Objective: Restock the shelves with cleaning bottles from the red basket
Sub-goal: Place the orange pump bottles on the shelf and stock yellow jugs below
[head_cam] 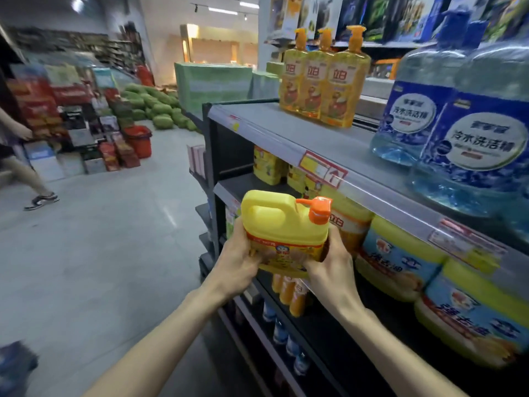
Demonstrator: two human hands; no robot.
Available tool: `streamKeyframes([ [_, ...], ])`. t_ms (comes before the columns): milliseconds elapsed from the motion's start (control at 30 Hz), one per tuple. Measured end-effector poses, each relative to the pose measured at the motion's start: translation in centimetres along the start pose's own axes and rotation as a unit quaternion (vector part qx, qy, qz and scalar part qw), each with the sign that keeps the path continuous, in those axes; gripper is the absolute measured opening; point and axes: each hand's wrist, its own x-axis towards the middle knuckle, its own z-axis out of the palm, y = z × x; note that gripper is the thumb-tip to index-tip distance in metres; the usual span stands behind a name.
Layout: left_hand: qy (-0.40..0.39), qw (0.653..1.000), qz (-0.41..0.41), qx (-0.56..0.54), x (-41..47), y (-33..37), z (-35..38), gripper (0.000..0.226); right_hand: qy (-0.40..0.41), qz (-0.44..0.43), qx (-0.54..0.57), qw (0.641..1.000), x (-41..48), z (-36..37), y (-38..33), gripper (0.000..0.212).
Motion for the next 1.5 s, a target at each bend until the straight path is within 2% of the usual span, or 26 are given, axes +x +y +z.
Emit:
streamKeyframes([
  [100, -0.002, 1.000, 0.013, -0.002, 3.3, -3.2, -1.4, 0.073, 0.002, 0.004, 0.020, 1.000, 2.5, 3.0, 0.7, 0.048],
  [233, -0.035, 0.998, 0.033, -0.038, 9.0, -7.7, -3.4, 0.069, 0.046, 0.017, 0.045, 0.998, 6.9, 7.7, 1.9, 0.033],
  [333, -0.072, 0.995, 0.028, -0.061, 13.3, -10.8, -4.8, 0.062, 0.090, 0.034, 0.050, 0.994, 9.9, 11.1, 2.7, 0.049],
  [467, -0.114, 0.990, 0.065, -0.052, 18.6, -15.0, -6.3, 0.061, 0.163, 0.052, 0.014, 0.985, 13.2, 15.2, 4.2, 0.072],
  [567, -0.123, 0.989, 0.070, -0.049, 21.0, -17.5, -6.5, 0.062, 0.215, 0.090, -0.024, 0.972, 14.9, 17.6, 5.5, 0.068],
  [700, -0.138, 0.985, 0.071, -0.070, 23.0, -19.4, -6.3, 0.052, 0.271, 0.102, -0.084, 0.954, 16.7, 19.6, 7.1, 0.063],
  [833, -0.150, 0.983, 0.060, -0.089, 25.3, -19.6, -5.7, 0.061, 0.307, 0.136, -0.106, 0.936, 18.7, 20.5, 7.5, 0.060],
  [900, -0.165, 0.979, 0.058, -0.109, 26.5, -19.8, -5.5, 0.064, 0.313, 0.136, -0.104, 0.934, 19.6, 20.6, 7.1, 0.060],
  [1000, -0.183, 0.972, 0.048, -0.139, 28.3, -21.1, -4.8, 0.084, 0.317, 0.162, -0.101, 0.929, 20.9, 20.7, 6.9, 0.064],
  [1133, -0.172, 0.974, 0.006, -0.147, 29.4, -21.5, -4.1, 0.092, 0.322, 0.187, -0.109, 0.922, 22.2, 21.1, 7.5, 0.070],
  [1267, -0.164, 0.976, 0.015, -0.143, 29.4, -21.5, -3.4, 0.093, 0.319, 0.197, -0.110, 0.920, 22.4, 21.3, 7.6, 0.079],
  [1500, -0.188, 0.978, 0.012, -0.093, 28.0, -22.8, -3.3, 0.090, 0.251, 0.217, -0.109, 0.937, 21.3, 21.0, 7.4, 0.084],
])
